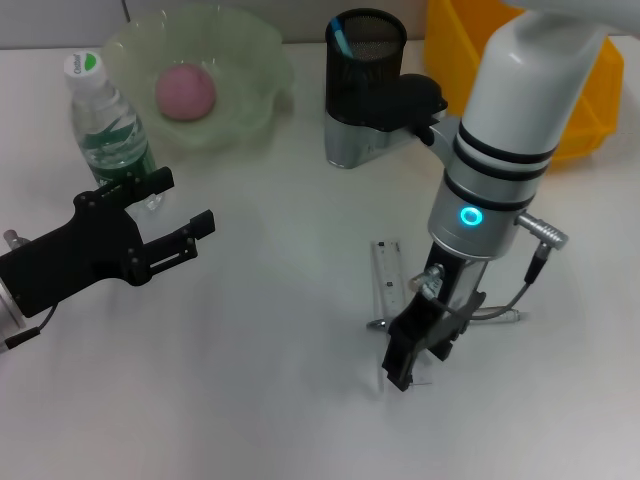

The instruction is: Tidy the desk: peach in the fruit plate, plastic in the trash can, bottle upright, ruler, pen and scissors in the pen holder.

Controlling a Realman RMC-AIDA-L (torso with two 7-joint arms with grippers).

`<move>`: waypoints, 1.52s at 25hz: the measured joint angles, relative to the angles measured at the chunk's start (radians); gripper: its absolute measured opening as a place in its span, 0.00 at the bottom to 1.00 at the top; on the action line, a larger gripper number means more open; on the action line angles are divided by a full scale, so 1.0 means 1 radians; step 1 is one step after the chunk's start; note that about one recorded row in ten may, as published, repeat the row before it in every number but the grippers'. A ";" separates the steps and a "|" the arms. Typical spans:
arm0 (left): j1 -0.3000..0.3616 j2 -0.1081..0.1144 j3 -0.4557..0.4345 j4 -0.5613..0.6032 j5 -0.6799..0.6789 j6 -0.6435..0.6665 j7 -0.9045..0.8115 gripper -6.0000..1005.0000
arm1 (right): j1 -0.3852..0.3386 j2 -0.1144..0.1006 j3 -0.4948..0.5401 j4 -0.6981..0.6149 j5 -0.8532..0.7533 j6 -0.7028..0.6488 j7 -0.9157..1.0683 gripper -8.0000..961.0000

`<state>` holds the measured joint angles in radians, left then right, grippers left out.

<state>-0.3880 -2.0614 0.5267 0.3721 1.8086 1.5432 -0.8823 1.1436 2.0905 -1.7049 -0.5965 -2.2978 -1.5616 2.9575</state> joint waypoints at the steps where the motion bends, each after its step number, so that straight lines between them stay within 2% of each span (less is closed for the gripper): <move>1: 0.000 0.000 0.000 0.000 0.000 0.000 -0.001 0.78 | -0.010 -0.002 0.001 -0.017 -0.006 -0.009 0.000 0.66; 6: 0.000 0.000 -0.001 0.003 0.000 0.001 -0.011 0.78 | -0.079 -0.008 0.013 -0.147 -0.059 -0.057 -0.003 0.66; 7: 0.000 0.000 -0.001 0.003 0.000 0.001 -0.011 0.78 | -0.105 -0.010 0.040 -0.203 -0.087 -0.080 -0.022 0.66; 8: 0.000 0.000 -0.001 0.003 0.000 0.001 -0.011 0.78 | -0.105 -0.010 0.040 -0.203 -0.087 -0.080 -0.022 0.66; 9: 0.000 0.000 -0.001 0.004 0.000 0.001 -0.011 0.78 | -0.140 -0.010 0.096 -0.273 -0.134 -0.102 -0.079 0.66; 11: 0.000 0.000 -0.001 0.004 0.000 0.001 -0.012 0.78 | -0.154 -0.010 0.125 -0.299 -0.150 -0.108 -0.109 0.66; 13: 0.000 0.000 -0.002 0.005 0.000 0.002 -0.014 0.78 | -0.178 -0.011 0.208 -0.339 -0.165 -0.127 -0.213 0.66; 14: 0.001 0.000 -0.002 0.005 0.000 0.002 -0.017 0.78 | -0.189 -0.012 0.285 -0.356 -0.164 -0.148 -0.326 0.66; 15: 0.001 0.000 -0.002 0.008 0.000 0.002 -0.022 0.78 | -0.189 -0.012 0.285 -0.356 -0.164 -0.148 -0.326 0.66; 18: 0.005 0.000 -0.002 0.016 0.000 0.005 -0.034 0.78 | -0.204 -0.014 0.387 -0.370 -0.161 -0.179 -0.523 0.66; 19: 0.005 -0.001 -0.002 0.017 0.000 0.011 -0.035 0.78 | -0.213 -0.014 0.428 -0.366 -0.159 -0.184 -0.674 0.66; 20: 0.005 -0.001 -0.002 0.017 0.000 0.011 -0.035 0.78 | -0.213 -0.014 0.428 -0.366 -0.159 -0.184 -0.674 0.66; 23: 0.003 -0.001 0.003 0.017 0.000 0.016 -0.031 0.78 | -0.221 -0.014 0.443 -0.355 -0.156 -0.165 -0.861 0.66; 24: 0.001 -0.001 0.003 0.018 0.002 0.015 -0.029 0.78 | -0.218 -0.013 0.444 -0.341 -0.152 -0.158 -0.988 0.66; 25: 0.001 -0.001 0.003 0.018 0.002 0.015 -0.029 0.78 | -0.218 -0.013 0.444 -0.341 -0.152 -0.158 -0.988 0.66; 28: 0.001 0.001 0.007 0.024 0.007 0.009 -0.026 0.78 | -0.212 -0.013 0.440 -0.328 -0.152 -0.161 -1.152 0.66; 29: 0.002 0.001 0.011 0.027 0.011 0.007 -0.026 0.78 | -0.215 -0.014 0.438 -0.322 -0.156 -0.164 -1.272 0.66; 30: 0.002 0.001 0.015 0.030 0.015 0.006 -0.027 0.78 | -0.215 -0.014 0.438 -0.322 -0.156 -0.164 -1.272 0.66; 34: 0.010 -0.004 0.007 0.028 0.014 0.004 -0.035 0.78 | -0.215 -0.024 0.434 -0.328 -0.192 -0.203 -1.533 0.67; 38: 0.018 -0.005 -0.006 0.022 0.003 -0.008 -0.036 0.78 | -0.215 -0.022 0.434 -0.341 -0.221 -0.221 -1.663 0.67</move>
<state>-0.3699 -2.0663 0.5207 0.3942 1.8115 1.5355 -0.9184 0.9282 2.0682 -1.2714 -0.9371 -2.5186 -1.7823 1.2942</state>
